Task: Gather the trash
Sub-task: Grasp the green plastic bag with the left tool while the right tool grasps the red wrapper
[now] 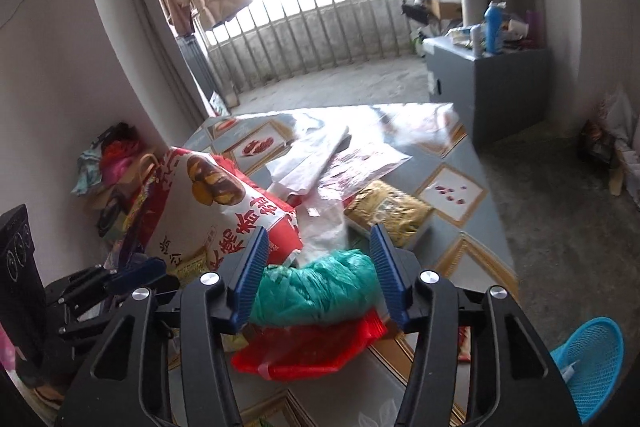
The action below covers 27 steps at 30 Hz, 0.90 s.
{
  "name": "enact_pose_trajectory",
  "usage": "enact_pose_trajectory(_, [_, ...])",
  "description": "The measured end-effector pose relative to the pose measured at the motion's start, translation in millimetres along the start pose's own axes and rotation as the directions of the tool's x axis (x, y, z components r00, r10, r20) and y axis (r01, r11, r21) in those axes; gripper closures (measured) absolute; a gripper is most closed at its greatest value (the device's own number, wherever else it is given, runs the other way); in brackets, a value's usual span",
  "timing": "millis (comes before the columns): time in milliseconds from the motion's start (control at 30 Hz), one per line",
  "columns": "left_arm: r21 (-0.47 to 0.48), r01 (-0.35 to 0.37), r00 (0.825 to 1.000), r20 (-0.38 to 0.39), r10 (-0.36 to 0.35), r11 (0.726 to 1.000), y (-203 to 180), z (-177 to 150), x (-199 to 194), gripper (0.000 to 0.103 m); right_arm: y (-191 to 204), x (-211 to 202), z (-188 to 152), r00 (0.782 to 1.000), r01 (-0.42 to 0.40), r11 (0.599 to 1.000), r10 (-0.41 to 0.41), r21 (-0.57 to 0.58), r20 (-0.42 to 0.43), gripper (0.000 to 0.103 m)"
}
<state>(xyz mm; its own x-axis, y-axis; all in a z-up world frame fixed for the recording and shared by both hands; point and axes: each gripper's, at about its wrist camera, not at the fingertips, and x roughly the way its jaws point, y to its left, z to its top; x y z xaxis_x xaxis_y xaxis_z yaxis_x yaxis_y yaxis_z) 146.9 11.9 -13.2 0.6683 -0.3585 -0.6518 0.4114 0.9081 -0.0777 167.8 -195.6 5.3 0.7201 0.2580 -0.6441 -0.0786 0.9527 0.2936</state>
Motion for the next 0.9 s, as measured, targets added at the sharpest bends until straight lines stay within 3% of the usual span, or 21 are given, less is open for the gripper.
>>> enact_pose_trajectory(67, [-0.023, -0.020, 0.998, -0.055, 0.018, 1.000, 1, -4, 16, 0.088, -2, 21, -2, 0.998, -0.021, 1.000, 0.021, 0.001, -0.056, 0.054])
enact_pose_trajectory(233, [-0.041, 0.019, 0.986, -0.164, -0.025, 0.999, -5, -26, 40, 0.099, -8, 44, -27, 0.977, -0.042, 0.999, 0.044, 0.016, -0.208, 0.064])
enact_pose_trajectory(400, [-0.066, 0.093, 0.967, -0.232, -0.106, 0.993, -13, -47, 45, 0.103, -9, 22, -49, 0.974, -0.069, 0.998, 0.070, 0.012, -0.215, 0.064])
enact_pose_trajectory(900, [-0.097, 0.249, 0.918, -0.292, -0.267, 0.964, -41, -77, 24, 0.103, -24, -28, -95, 0.965, -0.129, 0.987, 0.148, 0.100, -0.215, 0.064])
